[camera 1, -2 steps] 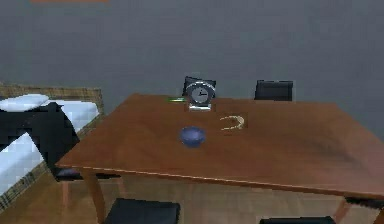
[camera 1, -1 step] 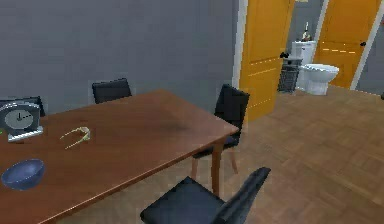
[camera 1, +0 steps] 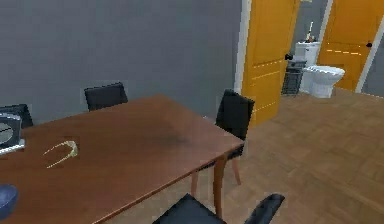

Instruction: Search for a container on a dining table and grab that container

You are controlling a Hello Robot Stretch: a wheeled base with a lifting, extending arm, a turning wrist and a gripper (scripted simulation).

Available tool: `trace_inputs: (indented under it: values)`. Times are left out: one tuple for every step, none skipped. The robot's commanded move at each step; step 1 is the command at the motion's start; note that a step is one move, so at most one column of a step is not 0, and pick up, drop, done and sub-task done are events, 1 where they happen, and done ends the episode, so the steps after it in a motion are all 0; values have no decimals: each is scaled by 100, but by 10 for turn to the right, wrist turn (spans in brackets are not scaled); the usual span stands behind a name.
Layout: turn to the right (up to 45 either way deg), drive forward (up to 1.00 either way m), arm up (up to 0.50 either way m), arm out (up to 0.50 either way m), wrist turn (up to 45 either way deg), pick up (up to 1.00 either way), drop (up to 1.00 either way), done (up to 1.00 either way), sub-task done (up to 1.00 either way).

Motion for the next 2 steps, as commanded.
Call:
trace_inputs:
  values:
    - [-450,0,0,0,0,0,0,0,0]
    - [-450,0,0,0,0,0,0,0,0]
